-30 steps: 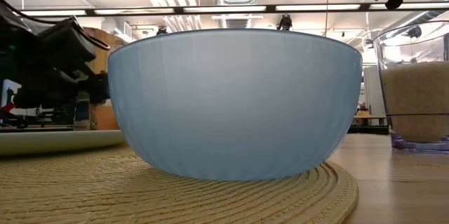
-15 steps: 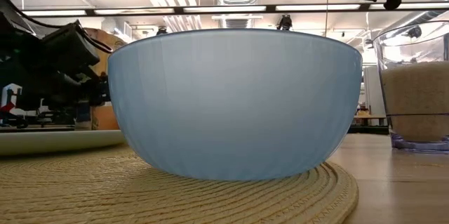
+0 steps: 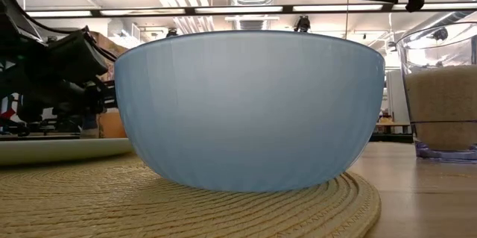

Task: Arrange a breakfast setting
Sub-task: Pour the cereal from the yellow cereal box into the blue bowl

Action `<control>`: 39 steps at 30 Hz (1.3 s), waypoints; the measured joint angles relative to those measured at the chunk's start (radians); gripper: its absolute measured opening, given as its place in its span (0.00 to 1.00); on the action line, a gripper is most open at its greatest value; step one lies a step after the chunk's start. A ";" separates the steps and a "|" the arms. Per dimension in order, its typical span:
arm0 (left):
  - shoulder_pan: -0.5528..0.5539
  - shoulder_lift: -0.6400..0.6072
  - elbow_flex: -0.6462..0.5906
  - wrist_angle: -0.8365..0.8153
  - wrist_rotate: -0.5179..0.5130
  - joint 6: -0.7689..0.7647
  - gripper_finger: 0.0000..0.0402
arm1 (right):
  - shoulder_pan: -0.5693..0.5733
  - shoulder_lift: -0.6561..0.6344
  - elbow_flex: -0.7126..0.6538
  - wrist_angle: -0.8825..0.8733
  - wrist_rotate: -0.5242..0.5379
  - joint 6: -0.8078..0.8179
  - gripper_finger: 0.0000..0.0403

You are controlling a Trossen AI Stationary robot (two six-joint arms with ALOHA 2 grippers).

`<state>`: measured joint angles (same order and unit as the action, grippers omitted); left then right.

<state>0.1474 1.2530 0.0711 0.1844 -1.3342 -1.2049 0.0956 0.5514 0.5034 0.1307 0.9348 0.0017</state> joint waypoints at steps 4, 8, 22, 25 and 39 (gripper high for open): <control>-0.002 -0.037 0.000 -0.002 0.002 0.008 0.21 | 0.000 0.000 0.000 0.000 0.000 0.000 0.07; -0.003 -0.112 0.030 -0.008 0.045 0.150 0.20 | 0.000 0.000 0.000 0.000 0.000 -0.001 0.07; -0.034 -0.446 0.164 -0.004 -0.032 0.727 0.19 | 0.000 0.000 0.000 0.000 0.000 -0.002 0.07; -0.074 -0.512 0.238 -0.002 0.013 0.897 0.19 | 0.000 0.000 0.000 0.000 0.000 -0.003 0.07; -0.535 -0.447 0.901 -0.672 0.197 1.004 0.19 | 0.000 0.000 0.000 -0.032 0.000 -0.003 0.07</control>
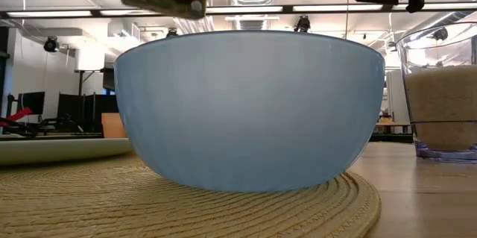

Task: Arrange a breakfast setting
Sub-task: Pour the cereal from the yellow cereal box into the blue bowl

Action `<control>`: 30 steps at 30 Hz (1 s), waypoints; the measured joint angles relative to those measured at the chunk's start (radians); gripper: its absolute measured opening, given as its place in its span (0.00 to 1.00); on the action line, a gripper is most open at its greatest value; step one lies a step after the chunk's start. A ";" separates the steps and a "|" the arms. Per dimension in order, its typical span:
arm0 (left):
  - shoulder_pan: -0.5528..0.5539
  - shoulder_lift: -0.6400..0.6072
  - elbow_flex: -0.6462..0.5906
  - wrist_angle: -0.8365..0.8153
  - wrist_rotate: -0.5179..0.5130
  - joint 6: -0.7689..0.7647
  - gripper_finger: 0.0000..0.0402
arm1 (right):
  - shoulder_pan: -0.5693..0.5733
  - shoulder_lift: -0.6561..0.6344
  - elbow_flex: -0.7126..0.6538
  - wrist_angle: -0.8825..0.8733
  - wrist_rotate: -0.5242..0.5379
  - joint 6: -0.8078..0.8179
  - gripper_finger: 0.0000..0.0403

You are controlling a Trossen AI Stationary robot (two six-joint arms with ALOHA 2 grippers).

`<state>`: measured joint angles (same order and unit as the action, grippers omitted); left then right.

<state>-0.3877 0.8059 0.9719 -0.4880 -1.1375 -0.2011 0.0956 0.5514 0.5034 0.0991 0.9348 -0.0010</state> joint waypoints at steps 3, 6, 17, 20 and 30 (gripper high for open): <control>-0.087 0.079 0.178 -0.330 0.067 -0.189 0.19 | 0.000 0.000 0.000 -0.015 0.000 0.000 0.07; -0.145 0.158 0.323 -0.612 0.237 -0.364 0.19 | 0.000 0.000 0.000 -0.021 0.000 0.000 0.07; -0.224 0.305 0.438 -0.788 0.901 -0.629 0.19 | 0.000 0.001 0.000 -0.021 0.000 0.000 0.07; -0.225 0.325 0.436 -0.786 1.014 -0.705 0.19 | 0.000 0.001 0.000 -0.021 0.000 -0.001 0.07; -0.208 0.406 0.441 -0.714 1.267 -0.895 0.19 | 0.000 0.001 0.000 -0.020 0.000 -0.025 0.07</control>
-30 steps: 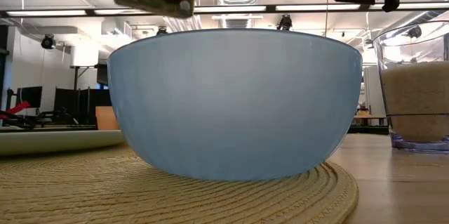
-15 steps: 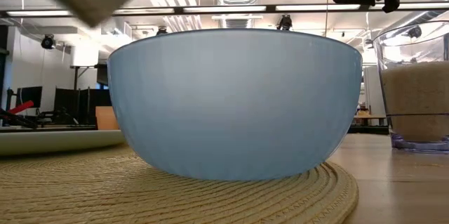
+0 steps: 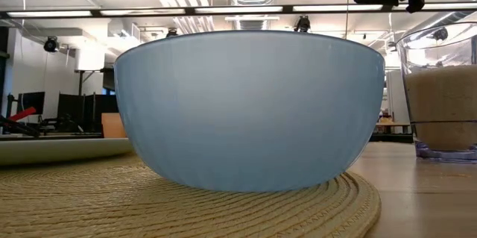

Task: Arrange a breakfast setting
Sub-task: Pour the cereal from the yellow cereal box into the blue bowl

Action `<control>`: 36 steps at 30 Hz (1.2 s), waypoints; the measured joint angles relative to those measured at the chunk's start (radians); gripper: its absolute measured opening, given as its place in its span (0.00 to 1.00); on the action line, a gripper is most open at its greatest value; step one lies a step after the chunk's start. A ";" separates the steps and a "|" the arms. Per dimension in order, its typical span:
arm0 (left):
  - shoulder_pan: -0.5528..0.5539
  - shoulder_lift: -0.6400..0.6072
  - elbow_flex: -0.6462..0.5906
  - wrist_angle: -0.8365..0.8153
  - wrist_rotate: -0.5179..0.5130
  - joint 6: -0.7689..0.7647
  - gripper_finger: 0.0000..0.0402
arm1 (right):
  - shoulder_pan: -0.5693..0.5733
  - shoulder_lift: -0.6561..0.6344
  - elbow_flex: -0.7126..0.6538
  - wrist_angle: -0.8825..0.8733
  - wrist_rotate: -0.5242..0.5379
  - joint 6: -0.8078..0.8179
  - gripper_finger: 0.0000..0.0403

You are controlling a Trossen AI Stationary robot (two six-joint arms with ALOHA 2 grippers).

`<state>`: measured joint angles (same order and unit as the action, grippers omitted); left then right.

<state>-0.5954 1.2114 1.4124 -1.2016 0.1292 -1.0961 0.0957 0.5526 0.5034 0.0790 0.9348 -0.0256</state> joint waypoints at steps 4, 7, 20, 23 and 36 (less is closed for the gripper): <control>0.020 0.038 0.000 0.002 0.094 -0.055 0.19 | 0.000 -0.002 0.000 0.008 0.000 -0.044 0.07; 0.044 0.064 0.000 0.026 0.162 -0.084 0.19 | 0.000 -0.010 0.011 0.004 0.000 -0.100 0.07; 0.188 0.144 -0.001 0.062 0.433 -0.174 0.19 | 0.000 -0.014 0.093 -0.086 0.000 -0.177 0.07; 0.202 0.163 -0.001 0.068 0.502 -0.182 0.19 | 0.000 -0.014 0.092 -0.088 0.000 -0.178 0.07; 0.278 0.241 -0.001 0.103 0.684 -0.203 0.19 | 0.000 -0.022 0.092 -0.105 0.000 -0.204 0.07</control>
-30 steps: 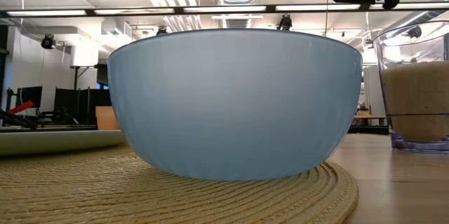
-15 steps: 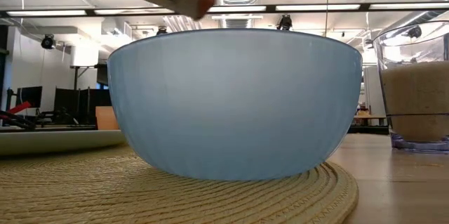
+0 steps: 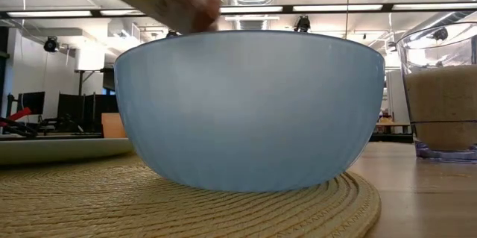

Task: Arrange a breakfast setting
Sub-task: Pour the cereal from the yellow cereal box into the blue bowl

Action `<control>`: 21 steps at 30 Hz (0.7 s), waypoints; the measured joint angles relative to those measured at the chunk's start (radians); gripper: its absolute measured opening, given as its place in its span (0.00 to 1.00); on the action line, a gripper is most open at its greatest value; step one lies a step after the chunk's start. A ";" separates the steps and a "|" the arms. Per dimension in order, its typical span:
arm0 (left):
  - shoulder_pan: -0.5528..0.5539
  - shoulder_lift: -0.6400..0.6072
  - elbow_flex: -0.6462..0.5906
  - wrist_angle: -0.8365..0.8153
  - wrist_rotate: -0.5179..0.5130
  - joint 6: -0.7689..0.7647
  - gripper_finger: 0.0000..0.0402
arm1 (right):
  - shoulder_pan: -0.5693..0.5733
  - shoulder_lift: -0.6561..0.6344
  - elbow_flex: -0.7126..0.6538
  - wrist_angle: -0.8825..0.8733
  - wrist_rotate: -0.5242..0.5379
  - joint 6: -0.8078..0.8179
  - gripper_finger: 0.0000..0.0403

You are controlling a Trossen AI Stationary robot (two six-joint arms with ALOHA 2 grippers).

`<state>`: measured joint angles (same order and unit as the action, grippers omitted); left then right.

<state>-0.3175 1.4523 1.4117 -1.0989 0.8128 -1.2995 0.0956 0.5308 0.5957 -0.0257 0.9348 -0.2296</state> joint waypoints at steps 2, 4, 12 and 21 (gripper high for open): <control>0.007 0.002 0.000 -0.002 0.020 0.008 0.19 | 0.000 0.000 0.000 0.000 0.000 -0.004 0.07; 0.014 0.004 0.000 -0.001 0.025 0.017 0.19 | 0.000 0.000 0.000 0.000 0.000 -0.005 0.07; 0.040 0.004 0.000 -0.004 0.027 0.050 0.19 | 0.000 0.000 0.000 0.000 0.000 -0.006 0.07; 0.041 0.003 0.000 -0.067 0.052 0.064 0.19 | 0.000 0.000 0.000 0.000 0.000 -0.006 0.07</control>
<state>-0.2764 1.4551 1.4117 -1.1660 0.8652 -1.2350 0.0956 0.5308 0.5953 -0.0258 0.9352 -0.2359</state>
